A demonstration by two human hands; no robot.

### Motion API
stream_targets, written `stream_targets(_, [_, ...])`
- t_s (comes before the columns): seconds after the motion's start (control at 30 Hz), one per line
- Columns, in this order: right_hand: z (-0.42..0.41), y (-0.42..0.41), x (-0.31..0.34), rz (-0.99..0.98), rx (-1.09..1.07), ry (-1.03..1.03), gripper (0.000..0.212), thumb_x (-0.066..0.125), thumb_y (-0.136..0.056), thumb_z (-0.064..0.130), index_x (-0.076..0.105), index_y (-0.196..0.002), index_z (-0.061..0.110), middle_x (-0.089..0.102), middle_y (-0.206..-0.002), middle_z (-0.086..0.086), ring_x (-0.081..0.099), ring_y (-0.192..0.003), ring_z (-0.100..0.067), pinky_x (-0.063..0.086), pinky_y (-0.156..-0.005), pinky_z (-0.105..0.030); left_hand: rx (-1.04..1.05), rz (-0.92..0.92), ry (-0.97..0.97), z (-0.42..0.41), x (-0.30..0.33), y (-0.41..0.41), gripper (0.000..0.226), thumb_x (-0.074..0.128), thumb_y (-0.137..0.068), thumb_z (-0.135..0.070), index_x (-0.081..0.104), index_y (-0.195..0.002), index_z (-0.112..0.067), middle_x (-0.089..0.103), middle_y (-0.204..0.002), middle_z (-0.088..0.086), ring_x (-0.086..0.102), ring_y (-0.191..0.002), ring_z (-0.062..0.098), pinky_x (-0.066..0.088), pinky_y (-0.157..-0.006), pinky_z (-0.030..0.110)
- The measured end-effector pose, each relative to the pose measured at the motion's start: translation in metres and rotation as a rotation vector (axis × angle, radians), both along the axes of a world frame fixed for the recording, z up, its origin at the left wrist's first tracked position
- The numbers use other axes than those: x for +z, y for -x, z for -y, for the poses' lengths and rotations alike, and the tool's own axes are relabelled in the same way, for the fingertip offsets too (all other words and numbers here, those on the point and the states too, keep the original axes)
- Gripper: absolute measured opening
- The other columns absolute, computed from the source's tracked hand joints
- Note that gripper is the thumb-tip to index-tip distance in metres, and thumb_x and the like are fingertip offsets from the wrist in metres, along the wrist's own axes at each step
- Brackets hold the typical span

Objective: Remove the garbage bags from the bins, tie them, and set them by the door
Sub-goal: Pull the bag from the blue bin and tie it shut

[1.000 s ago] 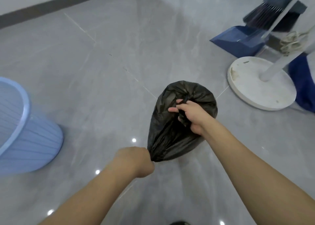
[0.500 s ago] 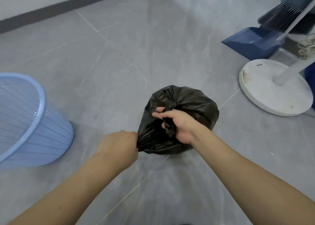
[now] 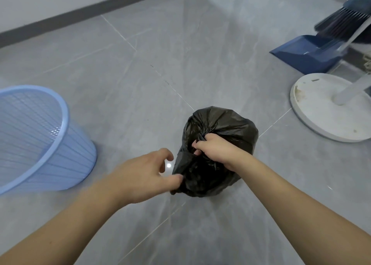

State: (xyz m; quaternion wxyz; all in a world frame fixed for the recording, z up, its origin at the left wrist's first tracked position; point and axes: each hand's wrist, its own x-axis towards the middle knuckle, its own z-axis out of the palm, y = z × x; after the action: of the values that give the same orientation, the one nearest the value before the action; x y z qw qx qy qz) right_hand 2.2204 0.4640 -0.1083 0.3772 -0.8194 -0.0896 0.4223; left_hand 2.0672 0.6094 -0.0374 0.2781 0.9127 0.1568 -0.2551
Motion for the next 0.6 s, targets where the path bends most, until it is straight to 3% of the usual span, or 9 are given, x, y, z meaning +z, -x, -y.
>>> stream_targets(0.1, [0.001,0.000,-0.001,0.012,0.008,0.023,0.027,0.054,-0.091,0.030,0.060,-0.104,0.008,0.073,-0.088,0.001,0.059,-0.082,-0.018,0.047,-0.089,-0.036,-0.095,-0.059,-0.146,0.011,0.003,0.000,0.071,0.051,-0.065,-0.082,0.046,-0.119,-0.035,0.059,-0.101,-0.018,0.057,-0.089,0.006,0.049,-0.079,0.029])
stream_targets(0.17, [0.002,0.001,-0.002,0.002,0.007,0.039,0.027,0.053,-0.091,0.030,0.058,-0.106,0.008,0.074,-0.085,0.001,0.056,-0.079,-0.017,0.046,-0.085,-0.036,-0.104,-0.130,-0.110,0.018,0.009,0.001,0.079,0.057,-0.060,-0.083,0.046,-0.121,-0.034,0.059,-0.103,-0.017,0.059,-0.091,0.008,0.050,-0.080,0.028])
stream_targets(0.23, [0.004,0.001,-0.003,-0.017,-0.011,0.049,0.027,0.053,-0.090,0.029,0.057,-0.107,0.008,0.074,-0.085,0.000,0.056,-0.081,-0.017,0.045,-0.084,-0.035,-0.112,-0.192,-0.081,0.027,0.014,0.007,0.092,0.060,-0.050,-0.088,0.041,-0.121,-0.033,0.056,-0.110,-0.018,0.058,-0.095,0.009,0.048,-0.081,0.029])
stream_targets(0.33, [0.004,-0.001,-0.002,-0.035,-0.039,0.052,0.027,0.054,-0.090,0.026,0.055,-0.109,0.007,0.074,-0.087,-0.002,0.058,-0.088,-0.020,0.045,-0.087,-0.035,-0.160,-0.188,-0.242,0.053,0.008,0.016,0.102,0.053,-0.040,-0.097,0.040,-0.112,-0.025,0.055,-0.104,-0.010,0.059,-0.094,0.015,0.045,-0.076,0.031])
stream_targets(0.4, [0.004,-0.003,-0.001,-0.061,-0.060,0.043,0.029,0.055,-0.089,0.025,0.054,-0.111,0.007,0.075,-0.088,-0.004,0.059,-0.093,-0.023,0.045,-0.092,-0.036,-0.158,-0.172,-0.381,0.068,-0.004,0.016,0.086,0.056,-0.056,-0.087,0.044,-0.108,-0.019,0.057,-0.097,-0.006,0.062,-0.092,0.018,0.043,-0.069,0.031])
stream_targets(0.5, [0.006,-0.004,-0.002,-0.087,-0.072,0.024,0.033,0.057,-0.090,0.023,0.054,-0.116,0.005,0.076,-0.087,-0.006,0.059,-0.096,-0.020,0.043,-0.094,-0.036,-0.231,-0.126,-0.540,0.071,-0.021,0.007,0.021,0.054,-0.090,-0.032,0.056,-0.105,-0.017,0.065,-0.105,0.000,0.065,-0.097,0.023,0.036,-0.066,0.028])
stream_targets(0.53, [0.007,-0.004,-0.003,-0.084,-0.081,0.006,0.033,0.058,-0.089,0.023,0.056,-0.116,0.005,0.076,-0.086,-0.005,0.061,-0.098,-0.021,0.044,-0.098,-0.037,-0.235,-0.112,-0.539,0.067,-0.024,0.003,0.013,0.050,-0.091,-0.020,0.059,-0.101,-0.018,0.065,-0.107,0.002,0.065,-0.098,0.025,0.036,-0.066,0.028])
stream_targets(0.6, [0.008,-0.004,-0.003,-0.091,-0.132,-0.083,0.025,0.062,-0.087,0.017,0.064,-0.108,0.005,0.076,-0.091,-0.007,0.065,-0.096,-0.022,0.048,-0.098,-0.041,-0.219,-0.093,-0.464,0.056,-0.028,-0.006,0.012,0.045,-0.092,-0.018,0.057,-0.094,-0.019,0.065,-0.107,0.005,0.064,-0.096,0.028,0.037,-0.066,0.029])
